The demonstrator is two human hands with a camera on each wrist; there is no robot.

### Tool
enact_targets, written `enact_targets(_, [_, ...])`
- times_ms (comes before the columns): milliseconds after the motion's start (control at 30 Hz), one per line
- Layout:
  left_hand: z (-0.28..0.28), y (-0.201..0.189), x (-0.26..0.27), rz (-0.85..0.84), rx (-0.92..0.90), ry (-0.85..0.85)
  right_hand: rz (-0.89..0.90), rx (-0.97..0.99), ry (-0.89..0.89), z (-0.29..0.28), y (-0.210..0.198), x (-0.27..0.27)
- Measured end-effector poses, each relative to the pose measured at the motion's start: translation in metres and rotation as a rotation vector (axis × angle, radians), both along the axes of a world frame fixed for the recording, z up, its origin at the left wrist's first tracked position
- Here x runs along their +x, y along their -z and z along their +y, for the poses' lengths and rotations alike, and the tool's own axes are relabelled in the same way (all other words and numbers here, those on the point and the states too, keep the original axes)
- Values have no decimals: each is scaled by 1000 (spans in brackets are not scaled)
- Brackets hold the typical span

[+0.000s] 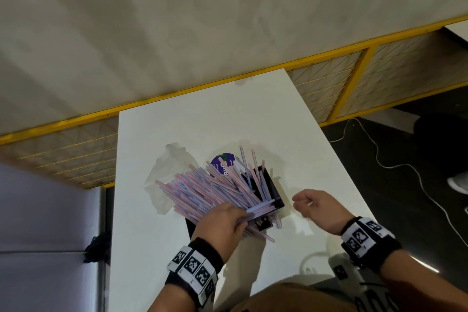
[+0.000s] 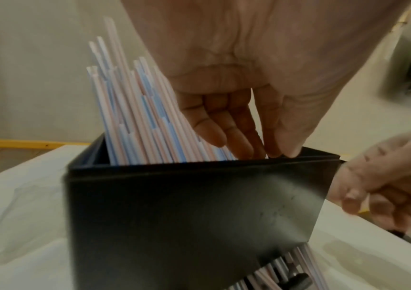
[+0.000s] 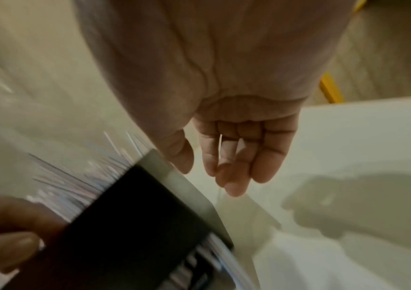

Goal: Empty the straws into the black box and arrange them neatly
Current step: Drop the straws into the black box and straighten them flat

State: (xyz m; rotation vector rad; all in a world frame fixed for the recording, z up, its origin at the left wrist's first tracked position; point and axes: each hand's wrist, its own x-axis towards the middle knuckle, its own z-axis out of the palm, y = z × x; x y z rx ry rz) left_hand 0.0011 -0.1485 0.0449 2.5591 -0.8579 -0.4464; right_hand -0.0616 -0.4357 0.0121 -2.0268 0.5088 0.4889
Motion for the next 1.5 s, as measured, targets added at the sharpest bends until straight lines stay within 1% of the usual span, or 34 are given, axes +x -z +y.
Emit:
enact_targets(100, [-9,-3,5,4,94,20,153,94,2,12,33,-3])
enact_targets(167, [-14,-4,5,22,131,28,221,201,70,21,52,-4])
enact_targets(233, [-16,-3,2,35,136,23,238,274,139,29,65,-3])
enact_targets(400, [-14,-2,0,62,89,-15,287,377,159,44,79,2])
enact_targets(467, [-14,-1,1,66,91,-10,285,334,172,47,81,6])
enact_targets(567, [-15,-1,3,108,90,-21,258,205,139,50,83,9])
enact_targets(700, [-14,1,6,149,71,-41,216,153,93,49,86,6])
enact_targets(833, [-15,0,9,177,69,-45,223,11,-38,42,86,4])
enact_targets(967, [-17,0,10,190,60,-63,277,-102,-153,36,86,-1])
enact_targets(1067, [-16,-1,10,194,67,-56,205,-189,-170,41,87,-2])
enact_targets(1133, [-16,-1,10,197,70,-55,178,-178,-118,46,84,2])
enact_targets(1200, [-17,-2,10,197,75,-56,194,-125,-92,49,81,9])
enact_targets(1233, [-17,-3,11,198,76,-56,216,-78,-68,49,80,12])
enact_targets(1333, [-18,-4,12,201,77,-57,365,119,102,46,79,17])
enact_targets(1400, [-18,-5,13,207,78,-56,412,216,160,45,81,19])
enact_targets(1433, [-18,-5,13,210,80,-55,410,223,158,45,82,19])
enact_targets(1500, [-18,-6,14,212,88,-50,369,153,101,46,84,19])
